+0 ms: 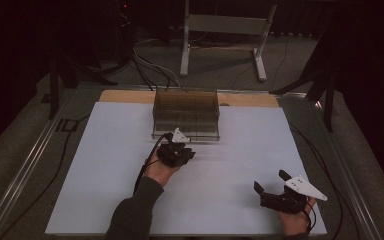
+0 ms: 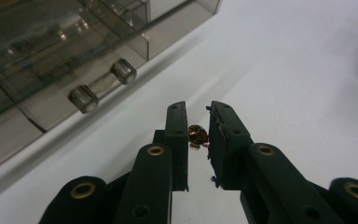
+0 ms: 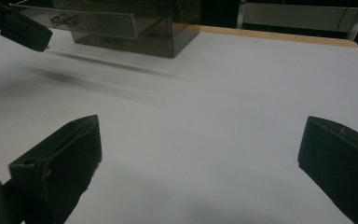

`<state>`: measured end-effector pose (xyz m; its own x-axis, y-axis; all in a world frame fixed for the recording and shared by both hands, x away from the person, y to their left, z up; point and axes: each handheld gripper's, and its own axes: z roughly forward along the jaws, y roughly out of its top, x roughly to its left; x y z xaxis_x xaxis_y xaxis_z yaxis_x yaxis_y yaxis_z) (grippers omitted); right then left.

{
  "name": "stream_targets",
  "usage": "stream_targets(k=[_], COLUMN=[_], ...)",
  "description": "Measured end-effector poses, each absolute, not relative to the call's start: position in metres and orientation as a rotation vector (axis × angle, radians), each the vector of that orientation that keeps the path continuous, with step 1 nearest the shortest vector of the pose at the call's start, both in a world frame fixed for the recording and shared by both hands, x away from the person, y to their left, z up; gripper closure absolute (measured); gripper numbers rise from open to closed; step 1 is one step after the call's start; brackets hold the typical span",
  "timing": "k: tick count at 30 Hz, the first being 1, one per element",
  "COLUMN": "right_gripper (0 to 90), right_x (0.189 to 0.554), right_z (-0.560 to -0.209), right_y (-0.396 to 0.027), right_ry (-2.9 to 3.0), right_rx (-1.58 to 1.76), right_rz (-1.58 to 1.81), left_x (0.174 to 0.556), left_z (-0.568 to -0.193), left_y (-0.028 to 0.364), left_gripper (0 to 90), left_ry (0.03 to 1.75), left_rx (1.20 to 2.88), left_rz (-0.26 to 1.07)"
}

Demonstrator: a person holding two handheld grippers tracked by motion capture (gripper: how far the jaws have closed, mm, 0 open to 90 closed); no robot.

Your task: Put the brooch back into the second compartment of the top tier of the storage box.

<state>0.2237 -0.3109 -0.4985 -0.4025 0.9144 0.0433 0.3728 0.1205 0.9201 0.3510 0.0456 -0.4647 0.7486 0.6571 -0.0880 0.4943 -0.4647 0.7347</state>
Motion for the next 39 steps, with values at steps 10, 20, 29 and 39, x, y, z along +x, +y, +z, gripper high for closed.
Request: stream_targets(k=[10, 20, 29, 39], right_gripper=[0.1, 0.1, 0.1, 0.1], right_x=[0.224, 0.224, 0.224, 0.225], right_z=[-0.498, -0.499, -0.499, -0.499], right_y=[-0.311, -0.311, -0.311, -0.311], right_ry=[1.847, 1.848, 1.849, 1.850], right_rx=[1.244, 1.242, 1.242, 1.245], right_rz=[1.263, 1.262, 1.263, 1.266], left_x=[0.355, 0.361, 0.368, 0.379], left_z=[-0.451, -0.440, -0.430, -0.425], left_y=[0.049, 0.052, 0.052, 0.055], left_gripper=[79.1, 79.0, 79.0, 79.0], left_ry=[0.855, 0.854, 0.851, 0.871], left_rx=[2.132, 2.108, 2.096, 2.087], left_rz=[0.260, 0.259, 0.271, 0.295])
